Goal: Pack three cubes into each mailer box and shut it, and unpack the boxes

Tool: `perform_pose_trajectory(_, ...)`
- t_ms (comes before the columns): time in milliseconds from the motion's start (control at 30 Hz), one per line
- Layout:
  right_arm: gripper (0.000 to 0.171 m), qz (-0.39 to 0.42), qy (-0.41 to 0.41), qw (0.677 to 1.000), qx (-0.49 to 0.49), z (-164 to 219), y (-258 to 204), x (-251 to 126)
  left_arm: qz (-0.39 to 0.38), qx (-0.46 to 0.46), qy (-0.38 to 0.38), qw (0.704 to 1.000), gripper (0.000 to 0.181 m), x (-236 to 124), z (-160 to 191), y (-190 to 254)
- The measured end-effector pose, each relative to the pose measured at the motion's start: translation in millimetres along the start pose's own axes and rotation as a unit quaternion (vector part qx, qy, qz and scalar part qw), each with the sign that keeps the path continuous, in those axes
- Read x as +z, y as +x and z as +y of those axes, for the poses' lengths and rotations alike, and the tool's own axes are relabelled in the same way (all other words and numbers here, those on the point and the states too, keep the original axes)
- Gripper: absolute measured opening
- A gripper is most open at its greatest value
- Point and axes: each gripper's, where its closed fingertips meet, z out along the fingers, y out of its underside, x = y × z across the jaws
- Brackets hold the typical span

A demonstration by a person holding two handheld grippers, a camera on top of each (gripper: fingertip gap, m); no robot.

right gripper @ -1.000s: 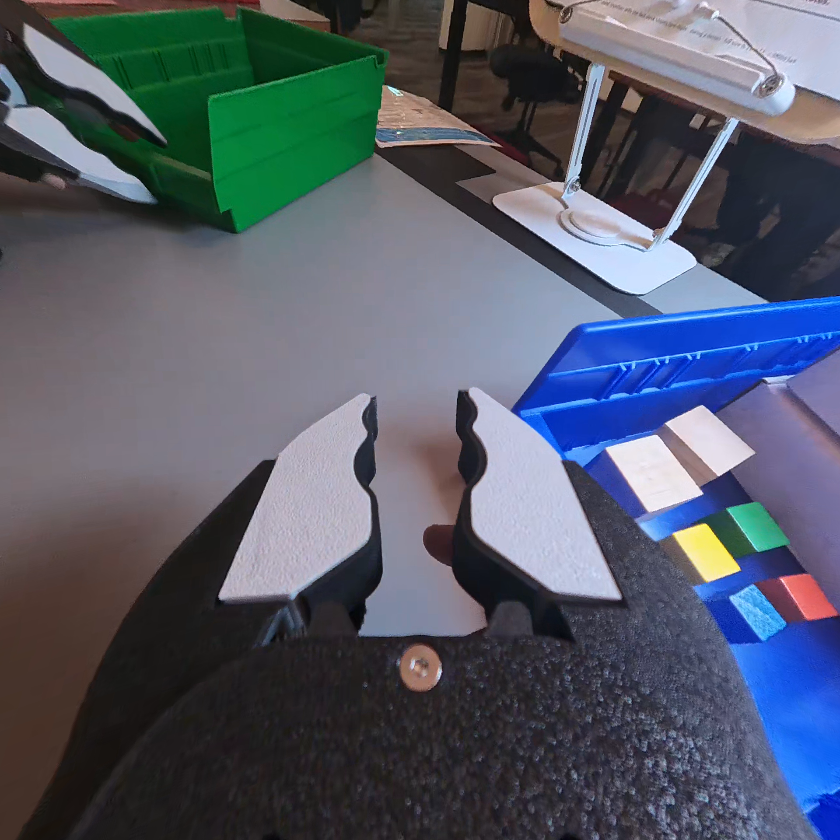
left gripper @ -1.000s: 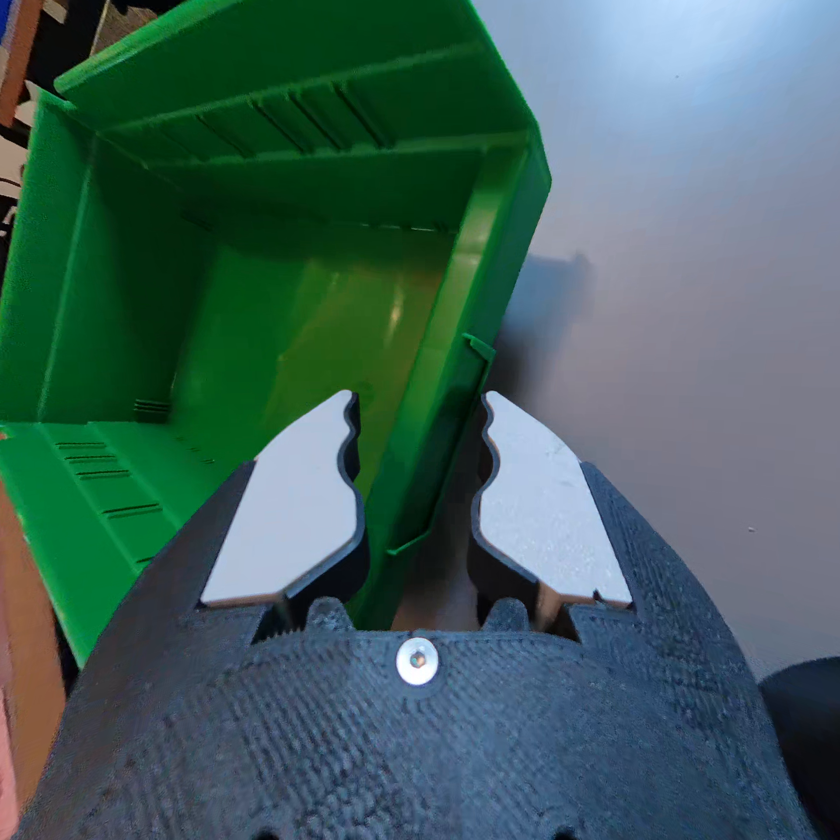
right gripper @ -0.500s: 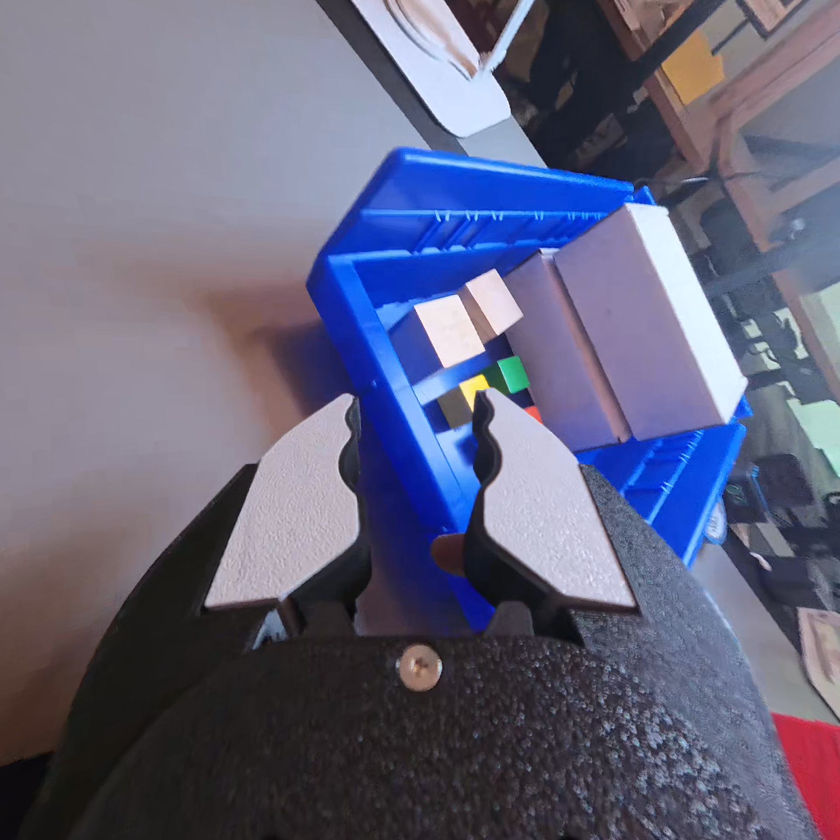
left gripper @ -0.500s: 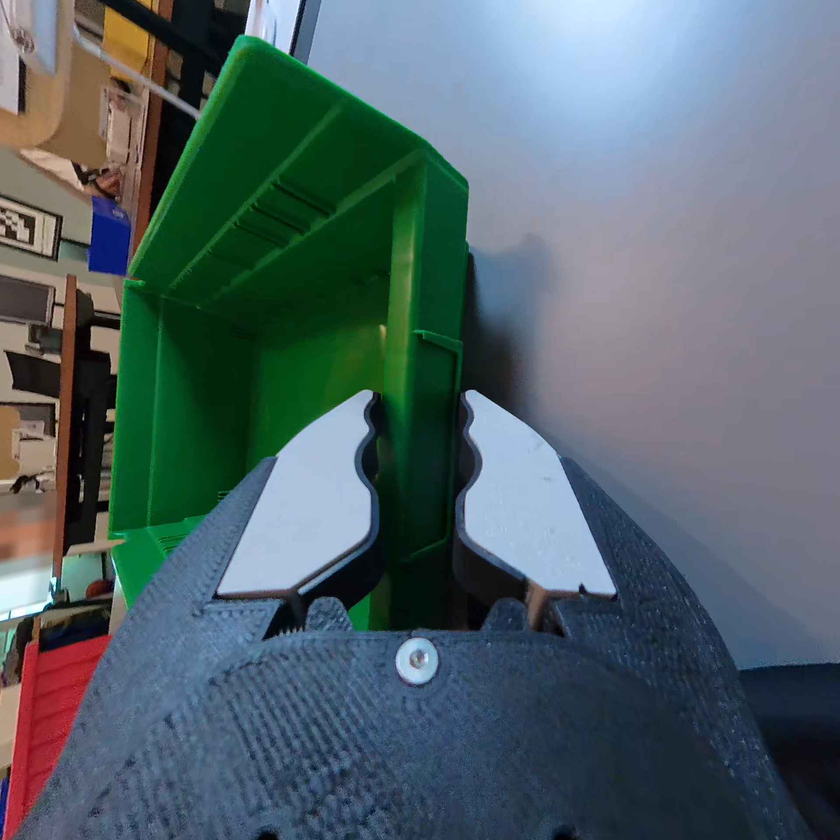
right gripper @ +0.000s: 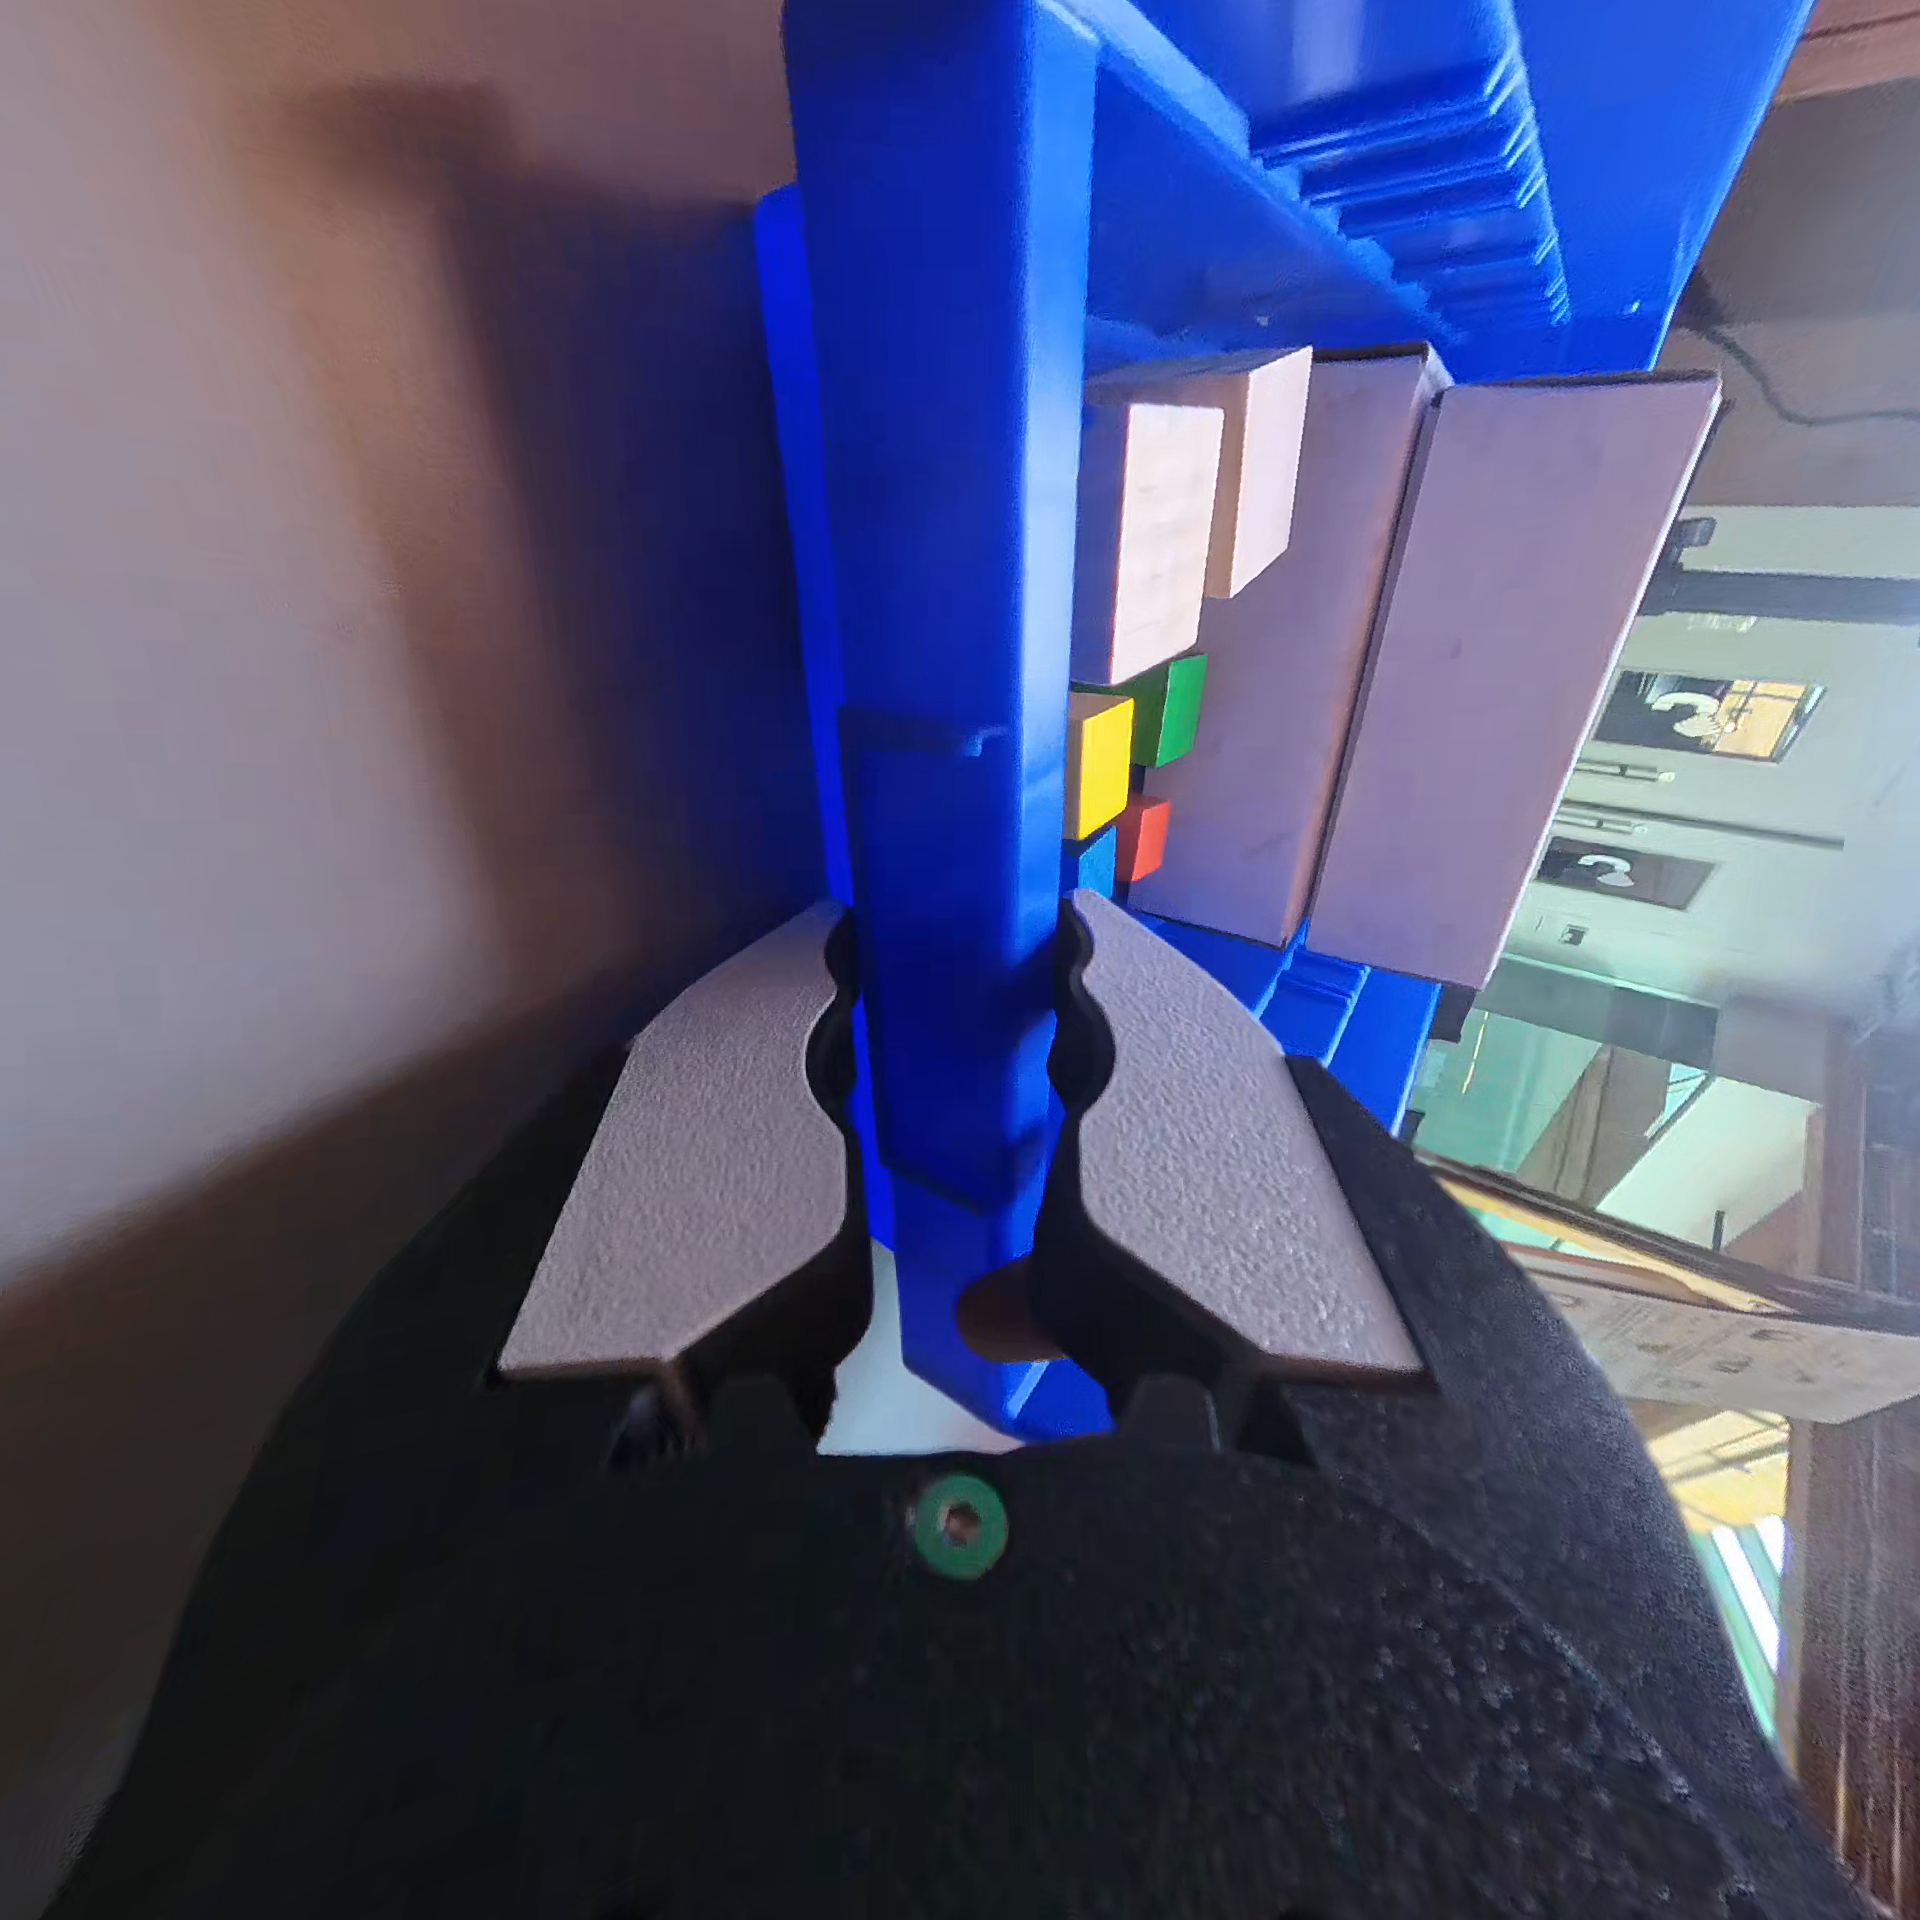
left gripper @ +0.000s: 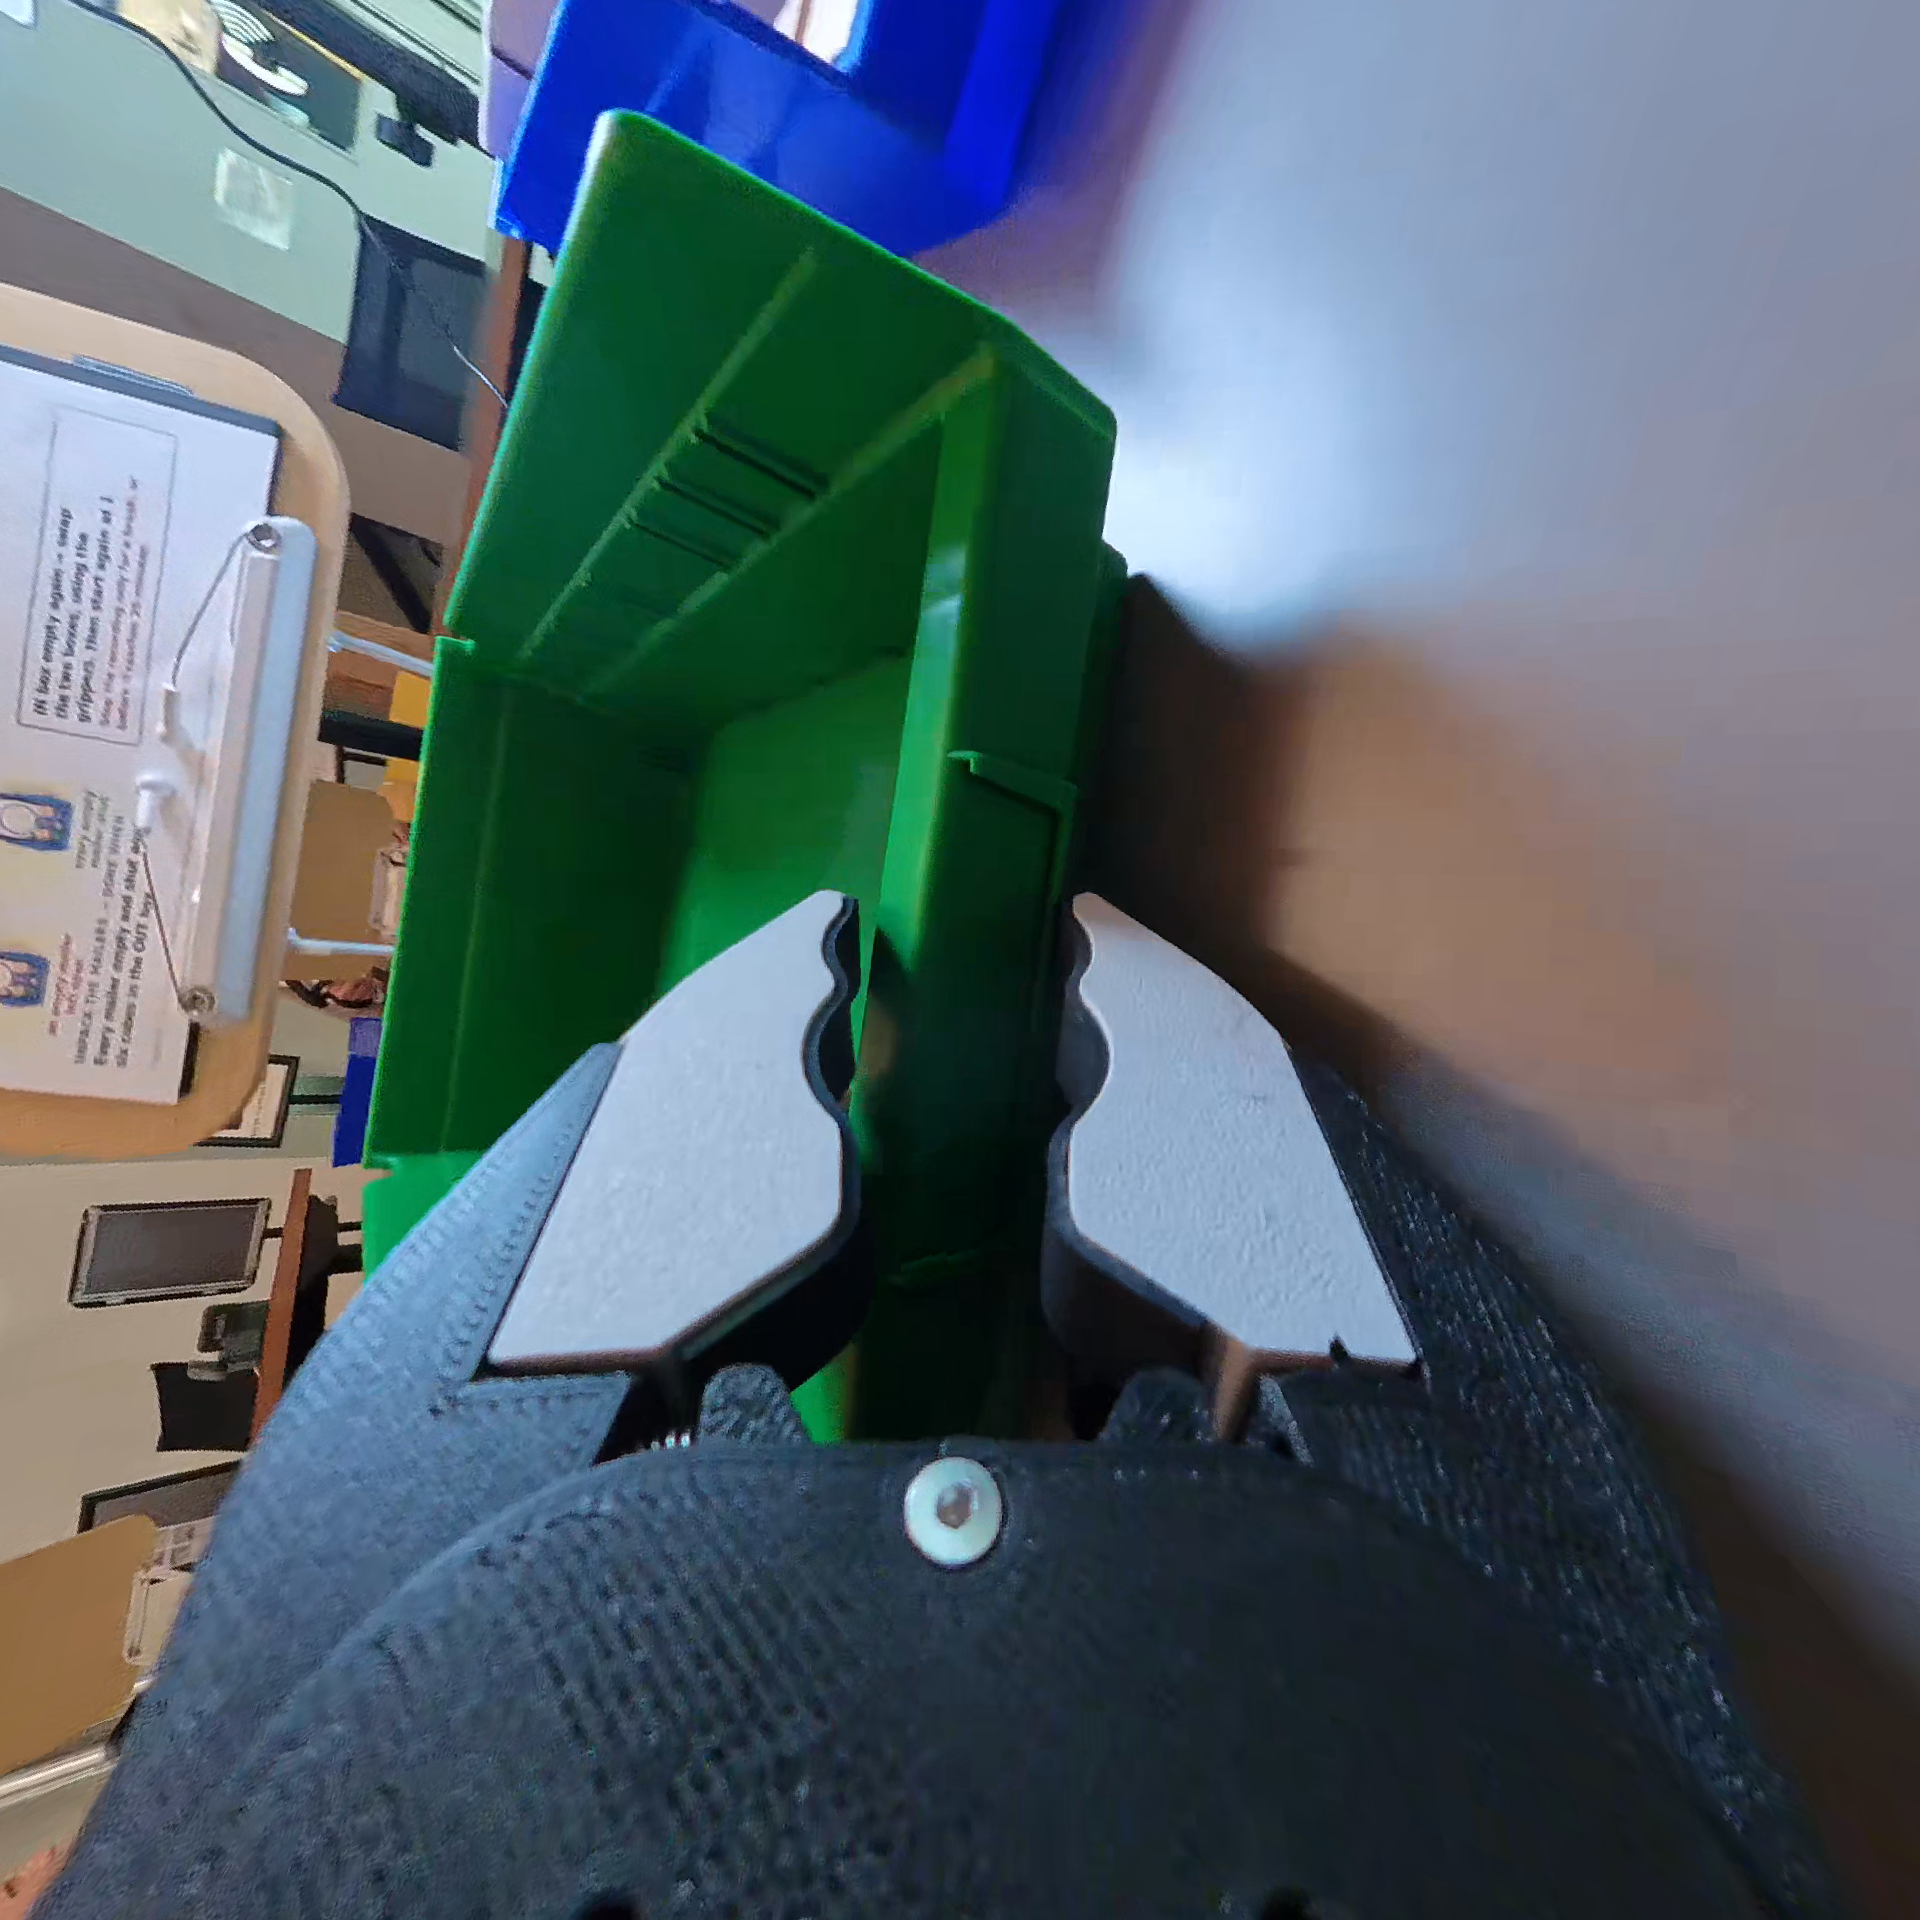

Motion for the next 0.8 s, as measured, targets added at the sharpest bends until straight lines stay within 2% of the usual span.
perform_pose_trajectory(67, 0.034, 0.004, 0.024, 1.0, -0.008, -3, -2, -3, -0.02, -0.017, 0.008, 1.0, 0.041, 17, -2, -11)
perform_pose_trajectory(133, 0.034, 0.002, 0.043, 0.999, -0.007, -7, -7, -11, -0.017, -0.08, 0.011, 0.997, 0.049, 22, -4, -18)
perform_pose_trajectory(167, 0.034, 0.001, 0.051, 0.999, -0.012, -11, -12, -17, -0.01, -0.119, 0.021, 0.993, 0.052, 19, -8, -20)
perform_pose_trajectory(333, 0.032, -0.036, 0.11, 0.993, -0.03, -38, -39, -55, 0.014, -0.303, 0.107, 0.947, 0.041, -14, -51, -23)
perform_pose_trajectory(433, 0.033, -0.069, 0.137, 0.987, -0.038, -49, -58, -81, 0.032, -0.356, 0.136, 0.924, 0.041, -26, -78, -15)
perform_pose_trajectory(567, 0.035, -0.087, 0.143, 0.985, -0.039, -45, -83, -122, 0.062, -0.393, 0.145, 0.906, 0.052, -29, -109, 2)
perform_pose_trajectory(667, 0.033, -0.101, 0.215, 0.969, 0.063, -48, -84, -173, 0.069, -0.411, 0.142, 0.898, 0.058, -32, -122, 12)
perform_pose_trajectory(733, 0.035, -0.123, 0.287, 0.933, 0.18, -41, -69, -202, 0.057, -0.43, 0.139, 0.89, 0.055, -33, -124, 12)
perform_pose_trajectory(800, 0.037, -0.1, 0.325, 0.886, 0.315, -14, -36, -209, 0.049, -0.451, 0.128, 0.882, 0.052, -29, -124, 13)
